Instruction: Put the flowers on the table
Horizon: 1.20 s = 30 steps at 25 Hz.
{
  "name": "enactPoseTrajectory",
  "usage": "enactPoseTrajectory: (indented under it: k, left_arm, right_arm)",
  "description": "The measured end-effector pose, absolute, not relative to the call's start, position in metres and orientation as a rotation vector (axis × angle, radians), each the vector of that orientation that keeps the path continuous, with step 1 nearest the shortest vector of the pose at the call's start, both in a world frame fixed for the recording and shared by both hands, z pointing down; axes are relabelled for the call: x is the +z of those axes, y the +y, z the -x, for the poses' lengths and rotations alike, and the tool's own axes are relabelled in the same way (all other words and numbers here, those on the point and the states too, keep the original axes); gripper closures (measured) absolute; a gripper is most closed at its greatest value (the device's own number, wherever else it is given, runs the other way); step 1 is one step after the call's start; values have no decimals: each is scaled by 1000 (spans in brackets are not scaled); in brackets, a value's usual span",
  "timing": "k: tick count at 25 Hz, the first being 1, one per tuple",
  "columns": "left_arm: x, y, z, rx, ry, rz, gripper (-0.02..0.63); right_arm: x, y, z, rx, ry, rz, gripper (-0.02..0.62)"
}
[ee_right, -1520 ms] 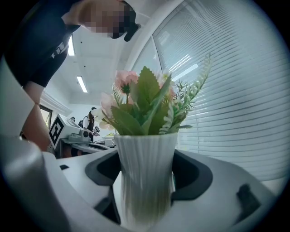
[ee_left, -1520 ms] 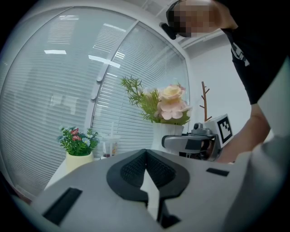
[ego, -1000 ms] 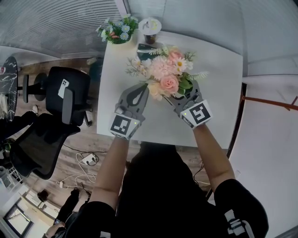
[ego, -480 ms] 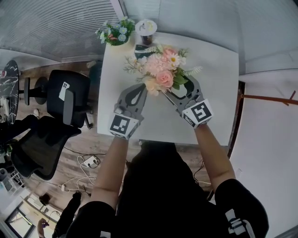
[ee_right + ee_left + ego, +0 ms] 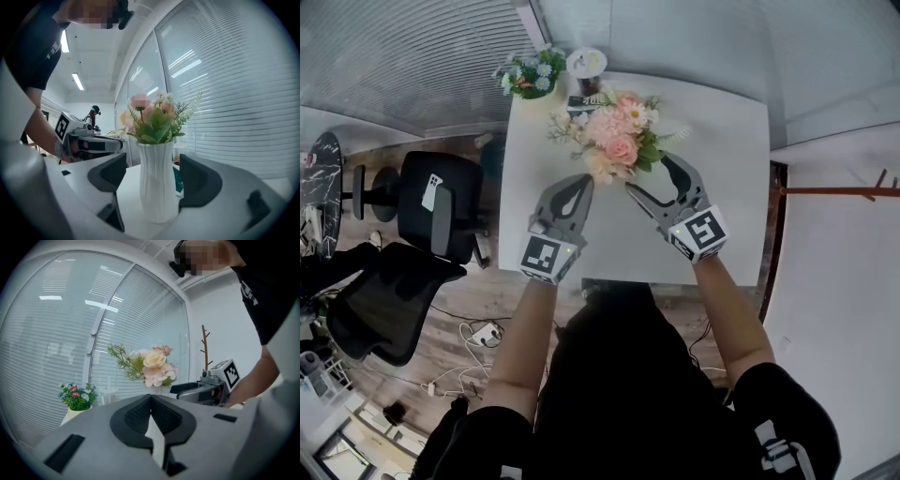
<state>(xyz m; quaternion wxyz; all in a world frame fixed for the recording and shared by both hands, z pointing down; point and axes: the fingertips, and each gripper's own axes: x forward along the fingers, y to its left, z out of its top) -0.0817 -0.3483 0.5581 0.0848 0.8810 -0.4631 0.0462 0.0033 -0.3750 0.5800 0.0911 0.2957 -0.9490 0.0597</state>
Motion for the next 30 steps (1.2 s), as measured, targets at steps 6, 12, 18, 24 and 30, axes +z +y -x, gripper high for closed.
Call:
enactPoseTrajectory:
  k: [6, 12, 18, 24, 30]
  left_arm:
    - [541, -327, 76, 151, -1346, -2657, 594]
    - [519, -301, 68, 186, -1307, -2674, 594]
    - [484, -276, 58, 198, -1241, -2707, 594]
    - [444, -257, 53, 163, -1189, -2738, 594]
    - [410, -241, 44, 101, -1153, -2768, 594]
  right_arm:
    - [561, -351, -5, 189, -2792, -879, 258]
    - [533, -325, -7, 208, -2802, -885, 258]
    - [496, -298, -5, 223, -2830, -868, 261]
    - [453, -268, -1, 173, -2891, -870, 403]
    - [418, -247, 0, 136, -2931, -873, 529]
